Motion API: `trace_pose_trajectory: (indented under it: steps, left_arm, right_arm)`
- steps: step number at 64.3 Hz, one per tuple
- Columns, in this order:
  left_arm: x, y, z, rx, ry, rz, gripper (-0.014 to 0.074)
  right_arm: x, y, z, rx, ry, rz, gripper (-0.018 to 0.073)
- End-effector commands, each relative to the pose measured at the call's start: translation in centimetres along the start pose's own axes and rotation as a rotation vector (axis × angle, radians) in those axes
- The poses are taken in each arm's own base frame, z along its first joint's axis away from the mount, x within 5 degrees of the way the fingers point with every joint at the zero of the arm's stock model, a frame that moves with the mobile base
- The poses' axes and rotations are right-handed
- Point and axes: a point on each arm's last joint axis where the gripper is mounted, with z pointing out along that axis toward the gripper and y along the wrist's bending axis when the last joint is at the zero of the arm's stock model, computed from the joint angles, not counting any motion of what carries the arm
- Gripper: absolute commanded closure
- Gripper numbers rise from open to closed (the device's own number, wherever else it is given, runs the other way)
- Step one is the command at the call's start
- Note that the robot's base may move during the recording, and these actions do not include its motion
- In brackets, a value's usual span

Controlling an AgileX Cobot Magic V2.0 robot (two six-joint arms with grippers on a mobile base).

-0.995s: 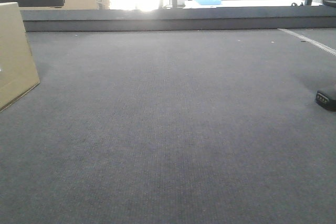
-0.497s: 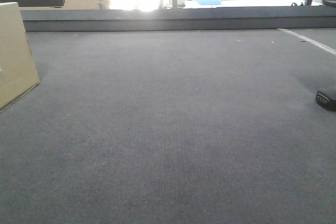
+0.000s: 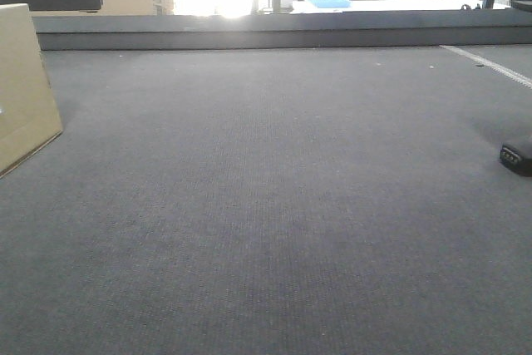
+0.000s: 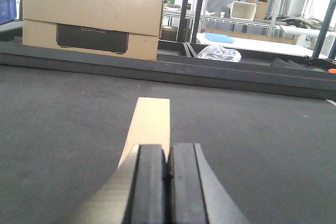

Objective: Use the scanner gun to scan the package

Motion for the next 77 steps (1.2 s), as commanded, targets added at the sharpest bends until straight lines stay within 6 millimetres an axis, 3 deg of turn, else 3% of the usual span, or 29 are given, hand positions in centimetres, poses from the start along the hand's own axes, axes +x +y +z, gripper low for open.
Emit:
trace_pose_trajectory:
  steps: [1,9,20,77]
  left_arm:
    - [-0.1,0.0,-0.1,-0.001,-0.023,-0.012,0.0708]
    - [-0.1,0.0,-0.1,-0.001,-0.023,-0.012,0.0708]
    - [-0.1,0.0,-0.1,-0.001,-0.023,-0.012,0.0708]
    - [-0.1,0.0,-0.1,-0.001,-0.023,-0.012,0.0708]
  right_arm:
    - [0.8,0.1,0.3,-0.019,-0.025,-0.093,0.0728]
    - [2.2,0.2,0.7,-0.024,-0.06,-0.127,0.0728]
    - [4.9,-0.4,1.3,0.048,-0.052,-0.044,0.0728]
    - [4.8,-0.2,1.3,0.011,-0.065,0.025,0.0728]
